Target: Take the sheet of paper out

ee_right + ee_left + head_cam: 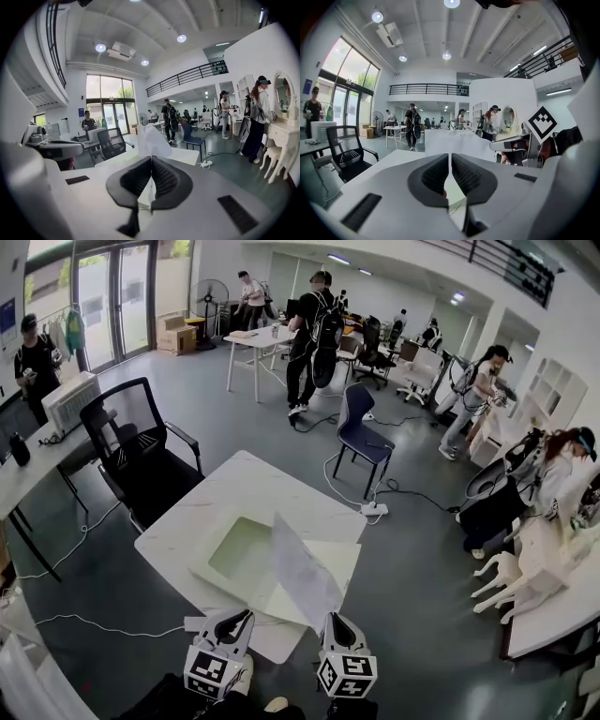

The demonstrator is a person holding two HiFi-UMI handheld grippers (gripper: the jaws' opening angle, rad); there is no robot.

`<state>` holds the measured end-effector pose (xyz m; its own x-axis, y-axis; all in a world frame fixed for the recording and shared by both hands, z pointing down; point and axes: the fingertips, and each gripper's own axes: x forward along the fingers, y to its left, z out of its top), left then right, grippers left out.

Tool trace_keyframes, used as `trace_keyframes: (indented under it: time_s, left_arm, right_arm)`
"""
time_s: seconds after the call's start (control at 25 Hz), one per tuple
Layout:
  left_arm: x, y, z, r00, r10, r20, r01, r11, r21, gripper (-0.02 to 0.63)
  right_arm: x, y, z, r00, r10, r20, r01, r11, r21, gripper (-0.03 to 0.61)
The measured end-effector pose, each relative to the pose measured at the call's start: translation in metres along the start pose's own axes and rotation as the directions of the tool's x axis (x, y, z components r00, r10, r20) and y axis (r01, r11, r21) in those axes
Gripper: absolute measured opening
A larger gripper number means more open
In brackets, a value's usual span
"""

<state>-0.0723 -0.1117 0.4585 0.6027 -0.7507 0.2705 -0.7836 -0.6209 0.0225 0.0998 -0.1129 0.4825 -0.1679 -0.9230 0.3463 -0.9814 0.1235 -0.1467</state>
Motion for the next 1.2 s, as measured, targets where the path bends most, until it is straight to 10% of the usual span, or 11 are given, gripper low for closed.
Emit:
trace_keyframes:
  time_s: [1.2]
  left_arm:
    - [-0.102, -0.082, -0.024, 0.999, 0.015, 0.033, -0.015, 1.000, -0.003, 0.038]
  right_arm:
    - [-0.144, 0.029, -0.046, 0.998, 0.051, 0.039, -0.050, 0.998, -0.032, 0.017]
